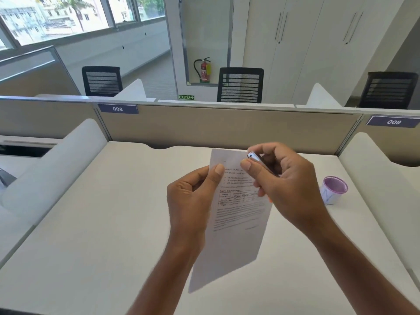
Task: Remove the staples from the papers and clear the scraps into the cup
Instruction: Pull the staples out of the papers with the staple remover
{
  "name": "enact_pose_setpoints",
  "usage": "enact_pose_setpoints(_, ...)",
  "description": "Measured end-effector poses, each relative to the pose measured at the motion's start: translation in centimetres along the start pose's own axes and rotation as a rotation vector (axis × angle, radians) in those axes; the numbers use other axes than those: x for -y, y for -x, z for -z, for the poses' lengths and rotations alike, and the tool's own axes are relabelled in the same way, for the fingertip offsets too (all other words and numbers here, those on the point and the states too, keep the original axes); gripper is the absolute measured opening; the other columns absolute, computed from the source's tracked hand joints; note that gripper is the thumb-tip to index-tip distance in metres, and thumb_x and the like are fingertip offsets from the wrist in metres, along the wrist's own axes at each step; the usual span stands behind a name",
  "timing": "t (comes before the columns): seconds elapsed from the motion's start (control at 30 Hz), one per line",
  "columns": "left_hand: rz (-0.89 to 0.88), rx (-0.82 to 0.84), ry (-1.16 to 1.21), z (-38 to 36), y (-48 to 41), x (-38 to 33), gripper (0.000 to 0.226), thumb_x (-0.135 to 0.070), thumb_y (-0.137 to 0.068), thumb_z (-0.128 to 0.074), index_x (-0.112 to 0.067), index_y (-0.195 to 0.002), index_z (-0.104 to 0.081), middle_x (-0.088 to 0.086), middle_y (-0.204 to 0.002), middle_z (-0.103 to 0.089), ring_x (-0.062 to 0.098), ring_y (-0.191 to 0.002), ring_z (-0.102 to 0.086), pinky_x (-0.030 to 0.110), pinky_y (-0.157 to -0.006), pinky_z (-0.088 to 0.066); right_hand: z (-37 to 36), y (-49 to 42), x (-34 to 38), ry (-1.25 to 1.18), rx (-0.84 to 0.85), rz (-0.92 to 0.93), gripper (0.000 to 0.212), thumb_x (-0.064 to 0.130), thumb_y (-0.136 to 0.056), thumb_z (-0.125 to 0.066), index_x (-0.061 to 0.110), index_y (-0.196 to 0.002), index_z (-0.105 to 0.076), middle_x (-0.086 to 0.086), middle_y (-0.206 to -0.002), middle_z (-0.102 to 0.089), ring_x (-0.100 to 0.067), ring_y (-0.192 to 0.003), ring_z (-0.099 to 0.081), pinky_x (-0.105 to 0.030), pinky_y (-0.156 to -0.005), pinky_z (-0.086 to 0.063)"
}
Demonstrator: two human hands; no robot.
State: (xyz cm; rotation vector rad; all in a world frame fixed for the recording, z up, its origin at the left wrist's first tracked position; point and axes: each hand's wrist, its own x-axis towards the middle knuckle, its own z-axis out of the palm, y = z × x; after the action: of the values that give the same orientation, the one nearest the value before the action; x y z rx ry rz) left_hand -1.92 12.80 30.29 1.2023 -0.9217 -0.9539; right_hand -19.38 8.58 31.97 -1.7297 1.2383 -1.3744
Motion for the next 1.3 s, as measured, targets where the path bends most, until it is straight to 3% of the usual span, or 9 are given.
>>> enact_pose_setpoints(0.1,0.047,0.004,0.088,-0.3,0.3,0.4,0.016,-0.028,-0.103,-0.076,-0.022,-0.101,-0.09,0.005,-0.097,-0.087,0.028,-0.088,-0.082,0.055,-0.085,-0.067,-1.0,1.6,0.2,-0.102,0.037,-0.025,0.006,0.016,-0.101,-0.074,0.019,-0.107,-0.072,0.008,-0.083,-0.073,-0.01,-0.069,-0.068,-0.025,-0.054,-0.055)
enact_pose_setpoints(0.23,0.046,0.018,0.119,-0.8,1.0,0.7,0.018,-0.029,-0.104,-0.073,-0.024,-0.101,-0.09,0.004,-0.094,-0.085,0.018,-0.081,-0.075,0.039,-0.075,-0.06,-2.1,2.7,0.4,-0.034,-0.016,0.018,0.013,0.02,-0.099,-0.074,0.028,-0.109,-0.076,0.009,-0.098,-0.071,-0.022,-0.091,-0.072,-0.045,-0.066,-0.065)
enact_pose_setpoints(0.3,0.042,0.025,0.145,-1.0,1.3,0.7,0.019,-0.029,-0.104,-0.072,-0.024,-0.101,-0.09,0.005,-0.094,-0.085,0.018,-0.083,-0.073,0.034,-0.075,-0.058,-2.3,2.9,0.4,-0.04,-0.032,0.012,0.014,0.023,-0.098,-0.075,0.03,-0.11,-0.077,0.009,-0.099,-0.073,-0.023,-0.092,-0.073,-0.047,-0.068,-0.066)
enact_pose_setpoints(0.6,-0.074,0.045,0.126,-1.1,1.7,0.9,0.021,-0.027,-0.106,-0.071,-0.022,-0.098,-0.09,0.021,-0.094,-0.08,0.033,-0.083,-0.07,0.045,-0.075,-0.056,-2.2,3.3,0.5,-0.051,-0.056,0.003,0.018,0.016,-0.097,-0.079,0.027,-0.111,-0.081,0.01,-0.102,-0.076,-0.024,-0.096,-0.075,-0.046,-0.073,-0.068)
enact_pose_setpoints(0.7,-0.101,0.05,0.101,-1.1,1.8,1.0,0.021,-0.028,-0.107,-0.07,-0.026,-0.099,-0.089,0.02,-0.094,-0.08,0.051,-0.09,-0.07,0.06,-0.073,-0.059,-2.1,3.3,0.5,-0.036,-0.059,0.007,0.017,0.016,-0.097,-0.079,0.026,-0.111,-0.082,0.011,-0.102,-0.075,-0.024,-0.096,-0.075,-0.045,-0.075,-0.068)
enact_pose_setpoints(0.77,-0.115,0.053,0.085,-1.1,1.8,1.2,0.021,-0.027,-0.108,-0.069,-0.028,-0.1,-0.089,0.016,-0.092,-0.081,0.052,-0.091,-0.069,0.065,-0.073,-0.059,-2.0,3.3,0.4,-0.016,-0.059,0.012,0.017,0.018,-0.097,-0.079,0.026,-0.112,-0.082,0.012,-0.103,-0.074,-0.023,-0.096,-0.074,-0.046,-0.075,-0.068)
enact_pose_setpoints(0.97,-0.157,0.04,0.022,-1.3,2.0,1.6,0.019,-0.027,-0.106,-0.071,-0.029,-0.111,-0.089,0.002,-0.091,-0.085,0.042,-0.086,-0.073,0.057,-0.072,-0.06,-2.0,3.4,0.3,-0.053,-0.081,-0.008,0.018,0.019,-0.1,-0.077,0.024,-0.116,-0.081,0.007,-0.104,-0.074,-0.024,-0.096,-0.074,-0.042,-0.071,-0.069)
enact_pose_setpoints(1.17,-0.139,0.063,-0.025,-1.6,2.8,2.1,0.027,-0.034,-0.101,-0.07,-0.022,-0.118,-0.088,-0.005,-0.098,-0.087,0.023,-0.086,-0.081,0.031,-0.074,-0.061,-2.3,4.1,1.0,-0.149,-0.155,-0.029,0.018,0.019,-0.101,-0.075,0.023,-0.118,-0.079,0.001,-0.106,-0.078,-0.025,-0.094,-0.076,-0.025,-0.064,-0.062)
enact_pose_setpoints(1.3,-0.082,0.066,0.031,-1.5,3.2,2.4,0.022,-0.03,-0.106,-0.069,-0.025,-0.1,-0.09,0.01,-0.087,-0.082,0.047,-0.083,-0.071,0.044,-0.068,-0.052,-1.9,3.7,1.4,-0.15,-0.148,-0.03,0.017,0.02,-0.1,-0.076,0.026,-0.115,-0.08,0.004,-0.106,-0.078,-0.024,-0.085,-0.076,-0.022,-0.066,-0.057)
